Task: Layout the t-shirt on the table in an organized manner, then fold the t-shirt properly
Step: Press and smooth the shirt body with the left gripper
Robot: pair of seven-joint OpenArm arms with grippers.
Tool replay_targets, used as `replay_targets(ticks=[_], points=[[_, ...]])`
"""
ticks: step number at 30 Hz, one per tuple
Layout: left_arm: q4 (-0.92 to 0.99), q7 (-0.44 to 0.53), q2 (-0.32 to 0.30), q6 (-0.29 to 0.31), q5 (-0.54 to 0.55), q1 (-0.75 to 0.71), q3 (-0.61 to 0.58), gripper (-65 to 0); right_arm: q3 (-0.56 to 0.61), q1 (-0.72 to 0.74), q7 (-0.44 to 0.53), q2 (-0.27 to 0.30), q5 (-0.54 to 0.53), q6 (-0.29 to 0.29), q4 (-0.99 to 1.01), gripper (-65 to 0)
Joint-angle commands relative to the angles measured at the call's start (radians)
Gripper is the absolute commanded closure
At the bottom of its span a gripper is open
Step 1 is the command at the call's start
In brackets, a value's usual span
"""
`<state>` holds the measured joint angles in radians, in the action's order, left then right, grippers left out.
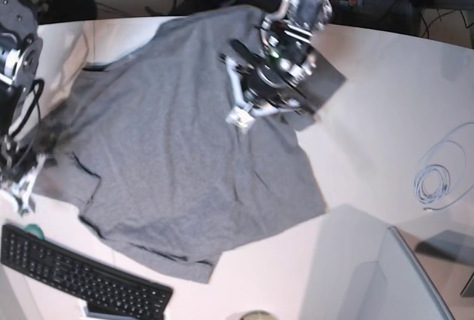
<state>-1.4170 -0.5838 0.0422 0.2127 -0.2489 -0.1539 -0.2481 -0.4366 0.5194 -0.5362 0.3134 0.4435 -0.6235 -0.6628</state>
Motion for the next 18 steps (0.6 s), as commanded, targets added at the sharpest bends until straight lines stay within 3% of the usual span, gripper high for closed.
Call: replay_targets(ticks=[1, 4, 8, 10, 14, 18], points=[[-0.058, 0.022, 0.020, -0.006, 0.004, 0.003, 0.000, 0.0, -0.003, 0.048, 0.011, 0.020, 0.019, 0.001, -0.039, -2.6], [-0.187, 0.018, 0.038, -0.006, 0.004, -0.014, 0.000, 0.0, -0.005, -0.006, -0.083, 0.011, 0.077, -0.057, -0.249, -2.4], [-0.259, 0.018, 0.017, -0.011, 0.003, 0.043, 0.016, 0.0, -0.003, -0.224, -0.259, -0.098, 0.058, -0.075, -0.681, -2.6], [-0.187, 0.018, -0.008, -0.012, 0.003, 0.113, 0.014, 0.0, -0.003, -0.344, -0.322, -0.181, 0.056, -0.075, -0.845, -2.6], [0.063, 0.025, -0.012, -0.012, 0.006, 0.287, 0.014, 0.0, 0.003, -0.537, -0.325, -0.354, 0.058, -0.075, -1.009, -2.4], [0.288, 0.043, -0.011, -0.014, 0.006, 0.452, 0.014, 0.0, 0.115, -0.660, -0.325, -0.422, 0.051, -0.075, -1.020, -2.4]])
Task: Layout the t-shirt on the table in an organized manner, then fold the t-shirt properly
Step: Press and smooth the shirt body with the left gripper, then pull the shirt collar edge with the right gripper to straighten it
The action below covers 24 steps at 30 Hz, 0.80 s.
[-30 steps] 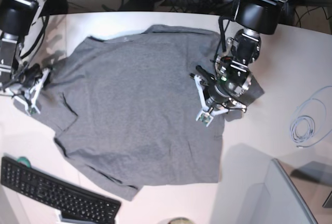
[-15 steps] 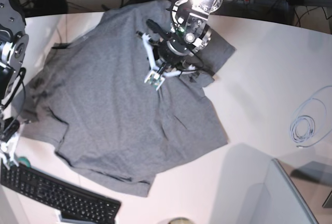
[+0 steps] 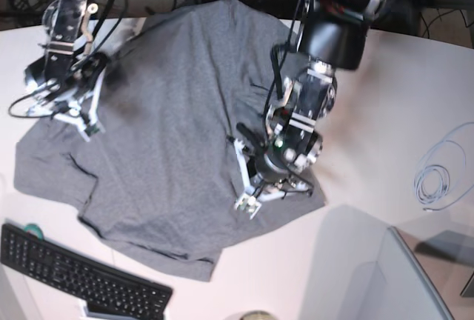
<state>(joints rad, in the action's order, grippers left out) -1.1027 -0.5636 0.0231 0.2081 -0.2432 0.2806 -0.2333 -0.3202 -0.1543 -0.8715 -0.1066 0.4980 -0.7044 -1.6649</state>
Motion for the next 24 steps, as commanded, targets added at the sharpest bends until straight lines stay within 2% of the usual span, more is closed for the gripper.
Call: replay_targets(ticks=[1, 2, 5, 9, 11, 14, 17, 20, 24], points=[[0.019, 0.049, 0.008, -0.009, 0.000, 0.045, -0.001, 0.0, 0.028, -0.008, 0.010, -0.012, -0.003, 0.006, -0.017, -2.4], [0.051, 0.075, 0.008, -0.016, 0.000, 0.064, -0.001, 0.0, 0.046, -0.026, 0.010, -0.017, -0.003, 0.006, -0.017, -2.4], [0.154, 0.124, -0.013, -0.086, 0.000, 0.099, -0.002, 0.0, 0.082, -0.060, 0.010, -0.020, -0.003, 0.006, -0.014, -2.6], [0.227, 0.146, -0.061, -0.089, -0.002, 0.084, -0.011, 0.0, 0.071, -0.054, 0.013, -0.009, -0.005, 0.006, 0.075, -2.6], [0.217, 0.142, -0.084, -0.089, -0.002, 0.035, -0.005, 0.0, 0.028, -0.017, 0.022, 0.009, -0.005, 0.006, 0.136, -2.6], [0.134, 0.141, -0.121, -0.089, 0.000, -0.057, -0.001, 0.0, -0.046, 0.060, 0.059, 0.035, 0.003, 0.006, 0.259, -2.6], [0.002, 0.103, -0.153, -0.091, 0.000, -0.186, 0.001, 0.0, -0.095, 0.146, 0.068, 0.092, -0.002, 0.006, 0.411, -2.6], [-0.141, 0.061, -0.154, -0.091, 0.000, -0.303, 0.018, 0.0, -0.109, 0.224, 0.087, 0.144, -0.003, 0.006, 0.527, -2.4], [-0.316, 0.047, -0.114, -0.091, 0.008, -0.444, 0.088, 0.0, -0.106, 0.333, 0.150, 0.196, 0.003, 0.006, 0.655, -2.4]])
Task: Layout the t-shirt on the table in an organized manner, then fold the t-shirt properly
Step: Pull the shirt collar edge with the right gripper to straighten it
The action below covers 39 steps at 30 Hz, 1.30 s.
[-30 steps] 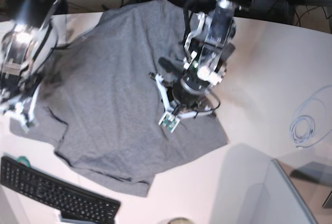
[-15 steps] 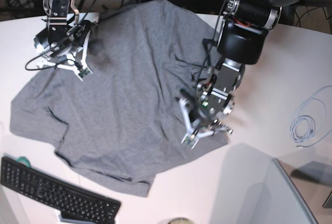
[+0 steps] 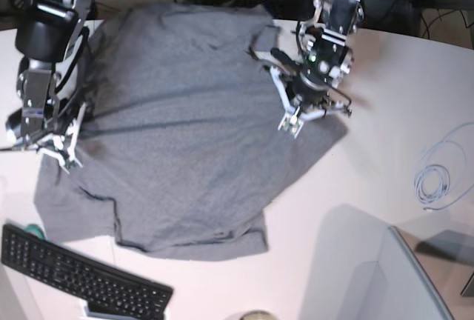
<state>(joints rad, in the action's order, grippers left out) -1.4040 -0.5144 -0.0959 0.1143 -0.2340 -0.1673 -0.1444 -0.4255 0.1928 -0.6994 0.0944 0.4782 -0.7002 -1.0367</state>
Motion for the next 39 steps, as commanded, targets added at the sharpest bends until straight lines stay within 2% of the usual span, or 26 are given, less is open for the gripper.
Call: replay_targets(ticks=[1, 6, 10, 13, 16, 19, 22, 25, 27, 33, 37, 39], points=[[-0.050, -0.002, 0.022, 0.003, -0.003, -0.024, 0.012, 0.0, 0.000, 0.018, -0.021, 0.008, 0.023, 0.002, 0.057, -2.4], [-0.150, -0.002, 0.129, 0.003, -0.011, -0.108, -0.030, 0.0, 0.041, 0.199, 0.024, 0.063, 0.024, 0.002, 0.220, -2.4], [-0.202, -0.002, 0.155, 0.003, -0.011, -0.096, -0.047, 0.0, 0.116, 0.244, 0.028, 0.071, 0.024, 0.002, 0.204, -2.3], [-0.281, -0.011, 0.150, 0.003, -0.011, -0.082, -0.044, 0.0, 0.126, 0.201, -0.018, 0.071, 0.026, 0.002, 0.049, -2.3], [-0.303, -0.095, 0.112, 0.003, -0.011, -0.013, -0.022, 0.0, 0.132, 0.050, -0.119, 0.063, 0.020, 0.002, -0.241, -2.3], [-0.226, -0.111, 0.100, 0.003, -0.011, 0.087, -0.021, 0.0, 0.132, -0.120, -0.182, 0.001, 0.018, 0.002, -0.485, -2.3], [-0.107, -0.111, 0.100, 0.003, -0.005, 0.205, -0.028, 0.0, 0.133, -0.278, -0.196, -0.075, 0.017, 0.002, -0.649, -2.3], [0.059, -0.109, 0.106, 0.003, -0.001, 0.338, -0.037, 0.0, 0.135, -0.411, -0.190, -0.172, 0.017, 0.002, -0.759, -2.3], [0.182, -0.106, 0.118, 0.003, -0.001, 0.423, -0.083, 0.0, 0.135, -0.470, -0.185, -0.209, 0.015, 0.002, -0.798, -2.3], [0.481, -0.010, 0.123, 0.003, -0.009, 0.519, -0.189, 0.0, 0.199, -0.523, -0.167, -0.209, -0.011, 0.002, -0.687, -2.3], [0.492, -0.011, 0.114, -0.005, -0.008, 0.475, -0.186, 0.0, 0.127, -0.444, -0.167, -0.167, -0.077, 0.002, -0.551, -2.3], [0.455, -0.010, 0.075, -0.066, -0.008, 0.433, -0.186, 0.0, 0.098, -0.387, -0.165, -0.147, -0.077, 0.002, -0.469, -2.3]])
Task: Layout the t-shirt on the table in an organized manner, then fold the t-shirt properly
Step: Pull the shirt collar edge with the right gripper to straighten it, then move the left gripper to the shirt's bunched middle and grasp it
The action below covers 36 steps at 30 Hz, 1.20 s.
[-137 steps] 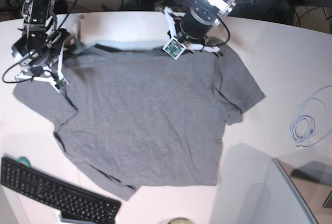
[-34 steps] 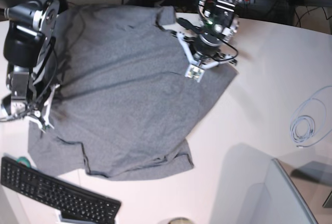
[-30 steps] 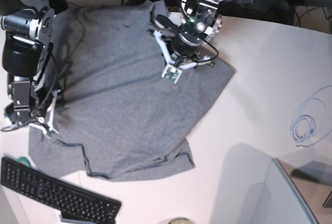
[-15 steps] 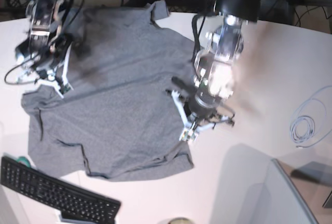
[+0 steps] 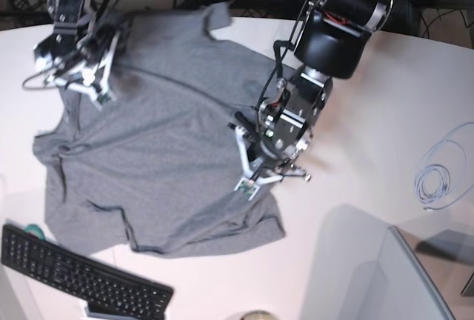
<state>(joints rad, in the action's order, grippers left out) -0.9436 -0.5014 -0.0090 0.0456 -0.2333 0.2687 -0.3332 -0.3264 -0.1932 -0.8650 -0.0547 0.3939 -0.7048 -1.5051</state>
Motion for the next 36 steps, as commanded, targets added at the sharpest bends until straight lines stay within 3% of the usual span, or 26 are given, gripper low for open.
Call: replay_targets(ticks=[1, 6, 11, 16, 21, 23, 27, 31, 34, 36], points=[[-0.024, -0.023, -0.024, -0.025, -0.008, -0.021, 0.003, 0.0, -0.009, 0.025, 0.000, 0.019, 0.007, 0.007, 0.036, -2.3], [-0.119, -0.026, -0.084, -0.056, -0.001, -0.104, 0.009, 0.0, -0.023, 0.186, 0.046, 0.094, 0.009, 0.007, 0.225, -2.3], [-0.153, -0.021, -0.082, -0.056, -0.001, -0.122, 0.168, 0.0, -0.014, 0.340, 0.046, 0.128, 0.012, 0.007, 0.377, -2.3], [-0.142, -0.021, -0.022, -0.052, -0.001, -0.021, 0.176, 0.0, -0.015, 0.369, 0.053, 0.115, 0.115, 0.007, 0.377, -2.3], [-0.222, -0.029, 0.056, -0.051, 0.001, 0.028, 0.187, 0.0, -0.017, 0.294, 0.053, 0.097, 0.139, 0.007, 0.174, -2.3], [-0.338, -0.029, 0.053, -0.051, 0.001, -0.036, 0.188, 0.0, -0.015, 0.243, 0.053, 0.083, 0.138, 0.007, 0.061, -2.3], [-0.618, -0.019, -0.038, -0.051, 0.001, -0.223, 0.191, 0.0, -0.014, 0.134, 0.053, 0.060, 0.138, 0.007, -0.139, -2.9], [-0.831, 0.022, -0.079, -0.051, 0.001, -0.429, 0.309, 0.0, -0.015, 0.057, 0.053, 0.034, 0.136, 0.007, -0.233, -2.9], [-0.860, 0.108, -0.073, -0.045, 0.001, -0.553, 0.423, 0.0, -0.015, 0.019, 0.054, 0.002, 0.133, 0.007, -0.246, -2.9], [-0.836, 0.117, -0.075, 0.004, 0.004, -0.596, 0.434, 0.0, -0.015, 0.005, 0.054, -0.012, 0.087, 0.007, -0.246, -2.9]])
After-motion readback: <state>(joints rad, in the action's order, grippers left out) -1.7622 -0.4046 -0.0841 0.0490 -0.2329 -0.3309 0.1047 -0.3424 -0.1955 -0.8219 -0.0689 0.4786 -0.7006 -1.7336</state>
